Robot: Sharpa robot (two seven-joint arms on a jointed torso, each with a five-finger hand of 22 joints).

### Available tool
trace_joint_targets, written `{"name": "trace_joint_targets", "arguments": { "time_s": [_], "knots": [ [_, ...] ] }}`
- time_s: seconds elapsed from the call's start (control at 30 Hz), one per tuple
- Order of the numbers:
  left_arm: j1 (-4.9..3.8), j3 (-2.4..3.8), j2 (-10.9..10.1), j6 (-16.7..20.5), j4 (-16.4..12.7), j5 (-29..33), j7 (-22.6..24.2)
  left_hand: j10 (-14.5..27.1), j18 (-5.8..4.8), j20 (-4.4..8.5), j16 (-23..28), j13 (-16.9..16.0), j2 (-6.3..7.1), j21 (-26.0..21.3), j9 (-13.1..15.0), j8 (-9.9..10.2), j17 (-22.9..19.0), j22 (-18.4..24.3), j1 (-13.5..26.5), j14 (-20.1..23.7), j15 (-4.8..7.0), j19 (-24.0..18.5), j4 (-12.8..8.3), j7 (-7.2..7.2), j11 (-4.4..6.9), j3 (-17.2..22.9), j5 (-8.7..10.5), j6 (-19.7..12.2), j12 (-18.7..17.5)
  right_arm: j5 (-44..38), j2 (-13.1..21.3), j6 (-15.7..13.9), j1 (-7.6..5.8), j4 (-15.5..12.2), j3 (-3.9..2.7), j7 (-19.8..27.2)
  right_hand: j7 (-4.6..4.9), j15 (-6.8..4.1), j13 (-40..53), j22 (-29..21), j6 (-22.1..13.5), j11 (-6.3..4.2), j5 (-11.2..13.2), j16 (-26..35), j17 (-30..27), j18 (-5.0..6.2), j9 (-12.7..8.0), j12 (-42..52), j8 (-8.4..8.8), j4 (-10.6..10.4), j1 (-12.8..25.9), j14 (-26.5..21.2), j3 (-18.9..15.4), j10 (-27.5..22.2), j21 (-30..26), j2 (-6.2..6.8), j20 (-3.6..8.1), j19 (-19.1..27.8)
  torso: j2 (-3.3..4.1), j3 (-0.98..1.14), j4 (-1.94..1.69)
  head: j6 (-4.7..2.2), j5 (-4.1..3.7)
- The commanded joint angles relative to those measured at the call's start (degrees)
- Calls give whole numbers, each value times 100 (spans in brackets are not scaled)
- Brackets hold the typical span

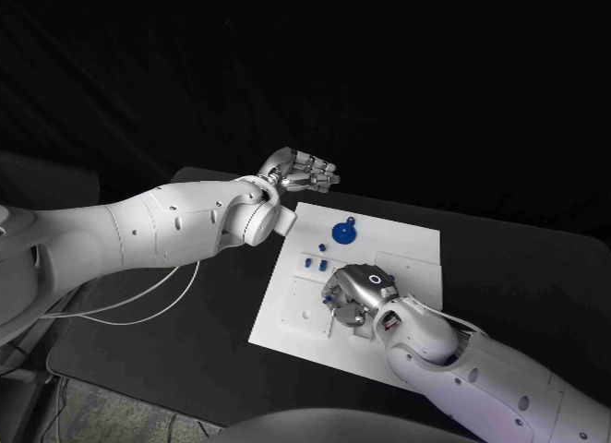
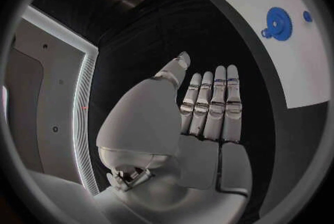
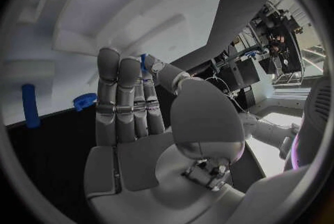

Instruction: Assemble the parts on the task board

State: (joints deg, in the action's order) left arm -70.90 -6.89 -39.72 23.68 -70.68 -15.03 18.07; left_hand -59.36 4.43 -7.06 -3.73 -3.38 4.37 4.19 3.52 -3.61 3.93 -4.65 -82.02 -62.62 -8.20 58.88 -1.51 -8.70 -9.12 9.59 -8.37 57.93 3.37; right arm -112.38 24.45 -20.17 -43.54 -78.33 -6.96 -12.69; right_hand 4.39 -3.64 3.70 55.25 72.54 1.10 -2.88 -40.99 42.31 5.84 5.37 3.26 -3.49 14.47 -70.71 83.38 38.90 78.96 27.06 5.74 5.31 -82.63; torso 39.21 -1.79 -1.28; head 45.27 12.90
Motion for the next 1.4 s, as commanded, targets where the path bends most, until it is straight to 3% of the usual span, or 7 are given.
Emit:
{"name": "trace_joint_targets", "arguments": {
  "time_s": [0.03, 0.53, 0.73, 1.1, 1.27, 1.4],
  "knots": [
    [-7, 5, 8, -28, -2, -29, 60, 39, 26, -44, 22, 2, -40, 39, 3, -20, -1, 5, -1, 36, -8, -1, -26, -3, 5, -3, 8, 32, 0, -126, 10, -31, 11, -8, 4, -123, -8, -39, 6, 24, 49, -19, -26, -38, -5, 105, 6, 21, -20, 0, 3, -10, 23, 44, -32, -22, 3, -58, 1, -4, 1, 1, -8],
    [-7, 5, 14, -45, 0, -36, 43, 50, 25, -48, 22, 2, -39, 36, 3, -20, -1, 8, 2, 46, -10, -11, -24, -3, 2, -7, 9, 33, -1, -201, -34, 240, 14, 17, 6, -152, -6, -38, 5, 59, 45, -18, -29, -41, -8, 102, 6, 20, -18, -5, 7, -14, 20, 41, -52, -19, 2, -63, -3, -7, 1, 10, -2],
    [-8, 5, 20, -52, -2, -36, 37, 58, 27, -51, 22, 2, -39, 38, 3, -20, 0, 10, 2, 54, -13, -14, -18, -2, 0, -11, 15, 34, 0, -299, -89, 426, 14, 44, 55, -207, -5, -35, 6, 89, 44, -17, -26, -47, -7, 100, 5, 21, -19, -3, 0, -13, 2, 36, -66, -22, 0, -61, -2, -13, -4, 18, -11],
    [-8, 5, 20, -75, -8, -43, 17, 67, 26, -55, 22, 2, -37, 36, 3, -20, 0, 11, 0, 63, -16, -20, -16, 1, -2, -14, 14, 37, 0, -275, -155, 401, 13, 43, 99, -427, 14, -16, 1, 142, -16, 4, -58, -28, -30, 97, -14, 18, -14, -11, 28, -30, 17, -30, -119, -11, -15, -35, -2, -16, -8, 27, -11],
    [-8, 5, 13, -78, -9, -46, 11, 78, 27, -57, 22, 2, -37, 36, 3, -19, 0, 12, 0, 74, -20, -24, -12, -3, -5, -17, 17, 36, 0, -148, -146, 302, 13, 58, 103, -420, 78, 51, -13, 158, -267, 83, -280, -33, -41, 102, -97, 16, -10, -52, 85, -49, -222, -313, -169, 99, -72, -19, -3, -12, -1, 34, -4],
    [-8, 5, 8, -87, -10, -47, 4, 78, 27, -57, 22, 2, -37, 36, 3, -19, 0, 12, 0, 74, -20, -24, -12, -3, -5, -17, 17, 36, 0, -53, -126, 115, 13, 67, 105, -396, 179, 137, -24, 123, -693, 257, -323, 11, -78, 149, -163, 13, -2, -86, 225, -130, -345, -875, -267, 399, -141, 31, -2, -6, 3, 33, -5]
  ]
}}
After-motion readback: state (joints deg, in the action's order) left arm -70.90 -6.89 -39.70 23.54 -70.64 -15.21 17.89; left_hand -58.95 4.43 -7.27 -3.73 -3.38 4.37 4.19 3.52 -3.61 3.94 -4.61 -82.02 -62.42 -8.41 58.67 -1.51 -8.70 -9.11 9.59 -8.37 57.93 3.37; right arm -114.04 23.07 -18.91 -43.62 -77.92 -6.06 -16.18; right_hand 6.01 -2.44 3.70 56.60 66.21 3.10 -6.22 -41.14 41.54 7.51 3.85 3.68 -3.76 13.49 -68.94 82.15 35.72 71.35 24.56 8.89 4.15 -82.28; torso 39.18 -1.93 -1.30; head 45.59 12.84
